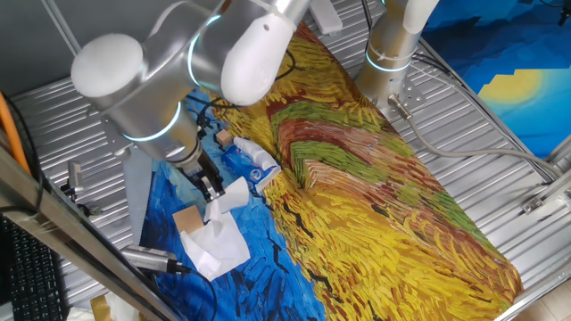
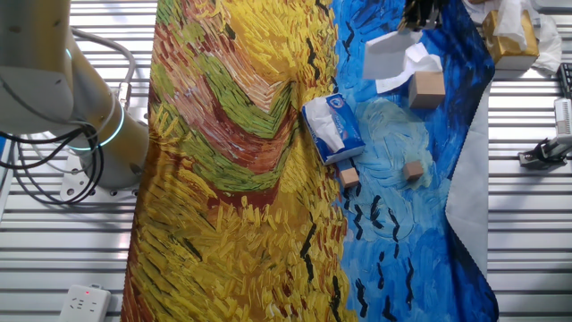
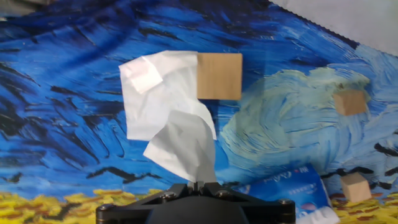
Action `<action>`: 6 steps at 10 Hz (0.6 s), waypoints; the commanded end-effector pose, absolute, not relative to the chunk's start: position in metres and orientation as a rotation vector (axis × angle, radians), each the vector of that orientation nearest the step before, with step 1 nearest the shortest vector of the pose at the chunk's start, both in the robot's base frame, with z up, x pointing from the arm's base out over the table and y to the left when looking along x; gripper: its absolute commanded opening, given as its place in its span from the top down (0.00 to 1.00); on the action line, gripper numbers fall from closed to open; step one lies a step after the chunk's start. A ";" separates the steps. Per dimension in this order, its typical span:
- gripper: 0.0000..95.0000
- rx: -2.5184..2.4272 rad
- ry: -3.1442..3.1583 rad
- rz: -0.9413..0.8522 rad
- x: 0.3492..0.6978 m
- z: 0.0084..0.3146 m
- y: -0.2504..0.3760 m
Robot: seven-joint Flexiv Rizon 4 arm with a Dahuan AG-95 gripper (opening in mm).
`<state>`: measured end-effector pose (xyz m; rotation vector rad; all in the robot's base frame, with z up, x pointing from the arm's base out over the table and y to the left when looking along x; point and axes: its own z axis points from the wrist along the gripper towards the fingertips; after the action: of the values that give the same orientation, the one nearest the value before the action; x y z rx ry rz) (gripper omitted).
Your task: Pull out a napkin
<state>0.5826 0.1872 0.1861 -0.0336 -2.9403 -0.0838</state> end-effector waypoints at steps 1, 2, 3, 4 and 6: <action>1.00 -0.037 -2.948 -0.080 0.580 0.183 0.188; 1.00 -0.034 -2.949 -0.078 0.580 0.183 0.188; 1.00 -0.024 -2.949 -0.076 0.580 0.182 0.188; 1.00 -0.023 -2.949 -0.076 0.580 0.182 0.188; 1.00 -0.027 -2.951 -0.072 0.580 0.182 0.187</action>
<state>0.5811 0.1879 0.1822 -0.0264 -2.9480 -0.0724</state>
